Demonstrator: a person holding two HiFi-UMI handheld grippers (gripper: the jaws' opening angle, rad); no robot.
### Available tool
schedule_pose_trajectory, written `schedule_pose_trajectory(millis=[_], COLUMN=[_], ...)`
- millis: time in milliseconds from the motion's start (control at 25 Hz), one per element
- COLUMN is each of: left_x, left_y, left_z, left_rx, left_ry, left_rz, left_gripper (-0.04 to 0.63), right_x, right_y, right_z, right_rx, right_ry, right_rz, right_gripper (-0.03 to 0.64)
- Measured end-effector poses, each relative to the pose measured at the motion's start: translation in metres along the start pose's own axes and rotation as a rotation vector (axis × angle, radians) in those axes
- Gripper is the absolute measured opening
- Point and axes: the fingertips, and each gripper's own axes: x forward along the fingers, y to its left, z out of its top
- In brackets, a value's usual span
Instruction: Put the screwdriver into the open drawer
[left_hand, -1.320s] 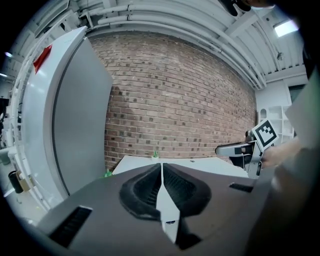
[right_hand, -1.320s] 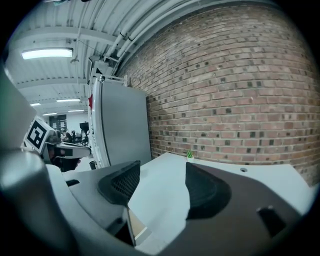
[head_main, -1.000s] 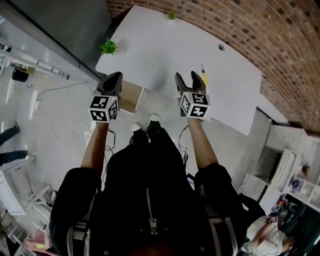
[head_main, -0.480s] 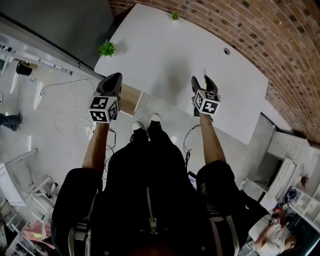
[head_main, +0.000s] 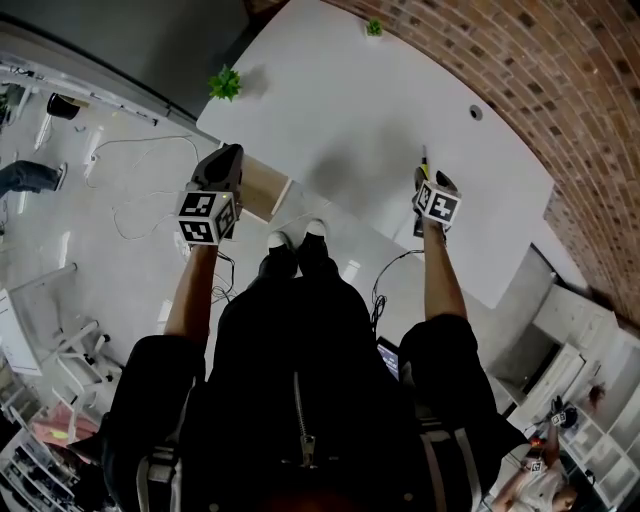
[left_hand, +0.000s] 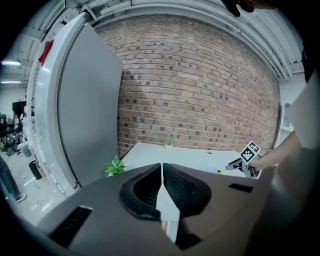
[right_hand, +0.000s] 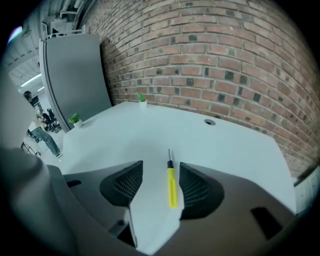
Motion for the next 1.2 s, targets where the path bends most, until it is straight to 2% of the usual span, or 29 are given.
schedule_pose_trajectory(millis=[240,520,560,720,880,1200], left_x=[-0.010,-0.021,-0.023,-0.029,-0.032,-0.036], left_y=[0.004,0.010,0.010,0.012,0.010,0.018], left_z=[-0.014,-0.028,-0.030,-0.033,-0.034,-0.030], left_rx=[-0.017,-0.037,-0.039,-0.046,-0.048,-0.037], left_ry=[0.029,0.050,0.051,0.053,0.052,0.049], left_rz=[0.063,0.119,0.125,0.143,0.153,0.154], left_gripper=[0.031,0.031,0.031,0.031,0.031,0.031], right_x=[0.034,0.058,0.058,0.058,0.059,0.054], right_y=[-0.012,-0.018,-0.019,-0.018,-0.021,-0.008], right_z=[-0.026,-0.050,-0.051,-0.053,-0.053,-0.044], right_rx=[-0.028,-0.018,-0.016,-0.005,0.002,0.078], right_ry=[0.131,0.244,0.249,0.258,0.278,0.232], right_rz=[0.028,0.044,0.042,0.042,0.038,0.054], right_gripper=[0.235,0.174,0.155,0.145,0.087,0.080])
